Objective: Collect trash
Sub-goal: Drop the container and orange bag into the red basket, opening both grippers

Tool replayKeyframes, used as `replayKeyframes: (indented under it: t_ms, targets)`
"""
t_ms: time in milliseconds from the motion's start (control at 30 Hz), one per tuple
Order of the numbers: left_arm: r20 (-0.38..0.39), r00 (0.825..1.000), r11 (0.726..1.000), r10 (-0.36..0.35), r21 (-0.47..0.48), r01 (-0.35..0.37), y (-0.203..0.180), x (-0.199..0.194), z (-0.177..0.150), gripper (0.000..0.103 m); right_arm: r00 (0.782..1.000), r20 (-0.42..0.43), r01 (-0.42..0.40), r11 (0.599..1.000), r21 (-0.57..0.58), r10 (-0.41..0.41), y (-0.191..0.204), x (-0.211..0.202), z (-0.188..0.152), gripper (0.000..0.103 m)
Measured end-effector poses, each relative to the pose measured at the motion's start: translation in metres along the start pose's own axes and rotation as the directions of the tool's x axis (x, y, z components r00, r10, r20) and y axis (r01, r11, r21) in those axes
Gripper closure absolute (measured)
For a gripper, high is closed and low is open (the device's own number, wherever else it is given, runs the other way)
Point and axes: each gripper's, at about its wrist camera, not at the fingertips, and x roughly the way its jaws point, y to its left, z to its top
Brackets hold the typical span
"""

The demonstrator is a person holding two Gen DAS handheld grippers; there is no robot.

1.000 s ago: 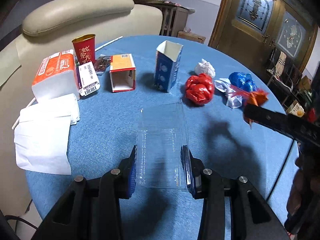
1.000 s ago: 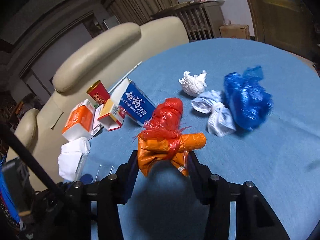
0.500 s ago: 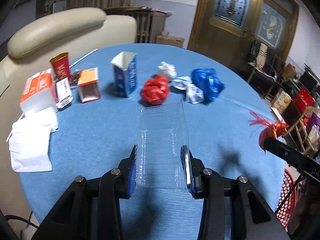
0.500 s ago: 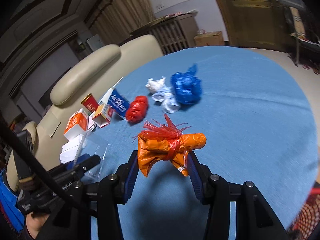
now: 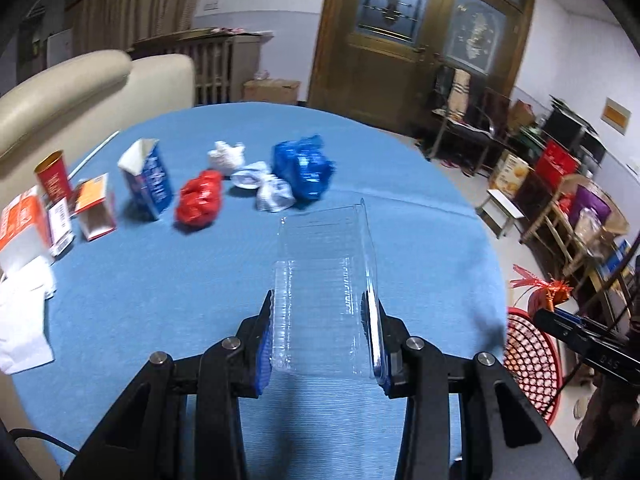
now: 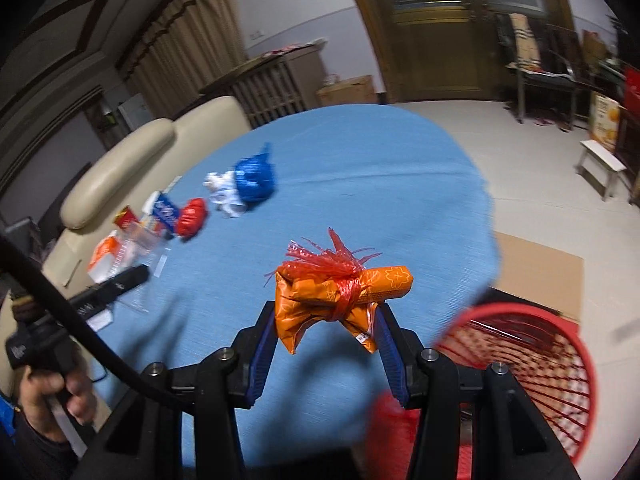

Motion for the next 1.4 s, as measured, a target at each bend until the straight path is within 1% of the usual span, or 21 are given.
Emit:
replayKeyframes:
  t_ms: [233, 400, 567, 733, 1000, 1033, 1100, 1167, 1200, 1233, 1267, 1300, 1333, 1400]
  targets:
    - [-0.016, 0.997, 0.991, -0.08, 0.106, 0.081, -0.055, 0.005, 0.0, 0.061, 0.994, 0.002, 0.104, 0.99, 0.097, -0.105, -0.067, -0.028, -0.009, 0.052]
    - [-0.03, 0.988, 0.971, -0.151, 0.184, 0.154, -0.098, 0.006, 0.0, 0.061, 0.99, -0.035, 0.141, 0.981, 0.132, -0.137, -0.098, -0.033, -0.02, 0.052]
    - [-0.05, 0.975, 0.941, -0.216, 0.255, 0.222, -0.139, 0.005, -0.004, 0.061, 0.983, -0.108, 0.165, 0.973, 0.163, -0.149, -0.118, -0.023, -0.038, 0.052]
    - [-0.078, 0.962, 0.911, -0.26, 0.31, 0.272, -0.171, 0.008, -0.008, 0.061, 0.978, -0.145, 0.172, 0.969, 0.177, -0.147, -0.13, -0.019, -0.052, 0.052]
    - [-0.175, 0.937, 0.852, -0.301, 0.393, 0.347, -0.21, 0.024, -0.027, 0.061, 0.969, -0.193, 0.19, 0.963, 0.189, -0.154, -0.144, -0.015, -0.065, 0.052]
    - [-0.19, 0.935, 0.843, -0.3, 0.405, 0.353, -0.215, 0.027, -0.03, 0.061, 0.968, -0.198, 0.192, 0.963, 0.19, -0.154, -0.146, -0.014, -0.065, 0.051]
    - [-0.213, 0.931, 0.836, -0.298, 0.412, 0.362, -0.221, 0.032, -0.033, 0.061, 0.965, -0.204, 0.201, 0.961, 0.187, -0.162, -0.149, -0.014, -0.065, 0.05]
    - [-0.255, 0.92, 0.825, -0.298, 0.416, 0.383, -0.226, 0.041, -0.035, 0.06, 0.965, -0.206, 0.201, 0.962, 0.188, -0.161, -0.151, -0.015, -0.065, 0.045]
    - [-0.267, 0.918, 0.824, -0.293, 0.417, 0.384, -0.229, 0.045, -0.037, 0.06, 0.965, -0.204, 0.203, 0.961, 0.188, -0.164, -0.152, -0.016, -0.065, 0.035]
    - [-0.277, 0.916, 0.823, -0.291, 0.416, 0.388, -0.231, 0.048, -0.038, 0.059, 0.965, -0.199, 0.207, 0.96, 0.189, -0.169, -0.153, -0.017, -0.065, 0.029]
    - [-0.293, 0.912, 0.822, -0.287, 0.413, 0.391, -0.233, 0.052, -0.038, 0.049, 0.968, -0.19, 0.2, 0.96, 0.195, -0.163, -0.154, -0.018, -0.064, 0.029]
    - [-0.302, 0.911, 0.824, -0.283, 0.41, 0.391, -0.234, 0.055, -0.038, 0.041, 0.972, -0.175, 0.191, 0.96, 0.203, -0.157, -0.155, -0.021, -0.063, 0.029]
    - [-0.302, 0.911, 0.828, -0.28, 0.404, 0.388, -0.232, 0.056, -0.038, 0.031, 0.975, -0.15, 0.192, 0.957, 0.215, -0.162, -0.157, -0.026, -0.061, 0.029]
    - [-0.285, 0.912, 0.834, -0.295, 0.389, 0.392, -0.226, 0.053, -0.036, 0.03, 0.976, -0.096, 0.211, 0.945, 0.251, -0.193, -0.162, -0.035, -0.058, 0.029]
